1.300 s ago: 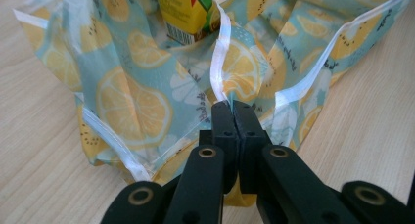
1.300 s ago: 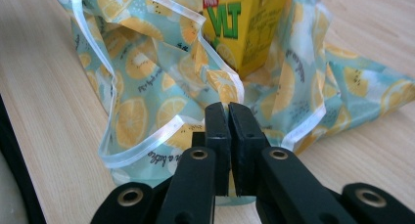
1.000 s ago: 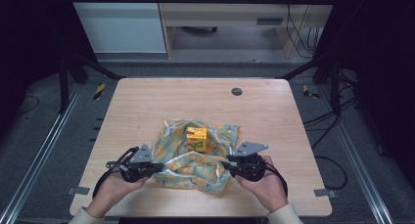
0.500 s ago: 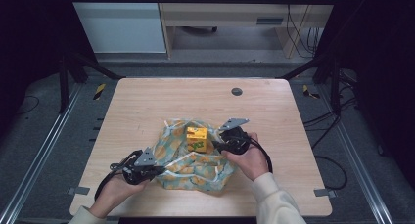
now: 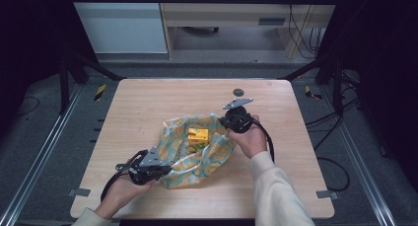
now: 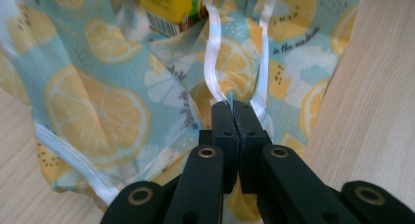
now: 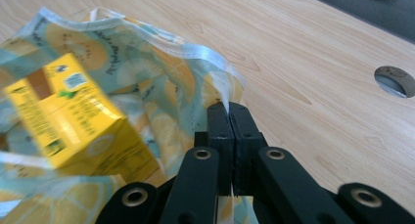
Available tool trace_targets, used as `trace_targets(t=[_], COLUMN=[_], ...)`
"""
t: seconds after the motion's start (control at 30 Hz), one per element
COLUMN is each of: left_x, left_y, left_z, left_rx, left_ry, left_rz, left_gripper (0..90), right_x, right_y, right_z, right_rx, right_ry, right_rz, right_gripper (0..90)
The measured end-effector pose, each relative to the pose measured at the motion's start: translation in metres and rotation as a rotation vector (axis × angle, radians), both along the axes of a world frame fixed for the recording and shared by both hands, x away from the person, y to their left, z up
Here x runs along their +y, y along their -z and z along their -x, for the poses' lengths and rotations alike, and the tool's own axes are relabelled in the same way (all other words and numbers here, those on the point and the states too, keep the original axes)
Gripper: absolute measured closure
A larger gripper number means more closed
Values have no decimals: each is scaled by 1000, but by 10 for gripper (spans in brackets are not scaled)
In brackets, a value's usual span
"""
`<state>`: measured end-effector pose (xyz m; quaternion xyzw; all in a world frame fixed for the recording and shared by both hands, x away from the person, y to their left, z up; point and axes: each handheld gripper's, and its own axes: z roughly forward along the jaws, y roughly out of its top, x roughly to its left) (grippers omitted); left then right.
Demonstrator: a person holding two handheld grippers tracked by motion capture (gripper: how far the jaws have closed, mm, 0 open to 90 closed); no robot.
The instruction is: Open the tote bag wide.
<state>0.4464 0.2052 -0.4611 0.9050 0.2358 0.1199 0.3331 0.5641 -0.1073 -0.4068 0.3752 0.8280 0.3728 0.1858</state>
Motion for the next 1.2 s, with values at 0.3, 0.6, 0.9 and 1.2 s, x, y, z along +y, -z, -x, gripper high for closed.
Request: trace_targets(t=[0.3, 0.6, 0.9, 1.2], left_x=[2, 1, -1, 2], left_y=[13, 14, 15, 9], left_z=[1, 2, 5, 9], left_rx=[47, 58, 56, -28], left_ry=[10, 21, 39, -15], left_rz=[-59, -62, -43, 6], left_gripper=[896, 894, 867, 652], right_x=[1, -2, -3, -8], right_y=[36, 37, 28, 2], right_z=[-22, -23, -18, 2], right_rx=[84, 86, 54, -3], right_ry=[55, 64, 85, 89], right_rz=[29, 19, 1, -25], right_gripper=[892, 837, 513, 281])
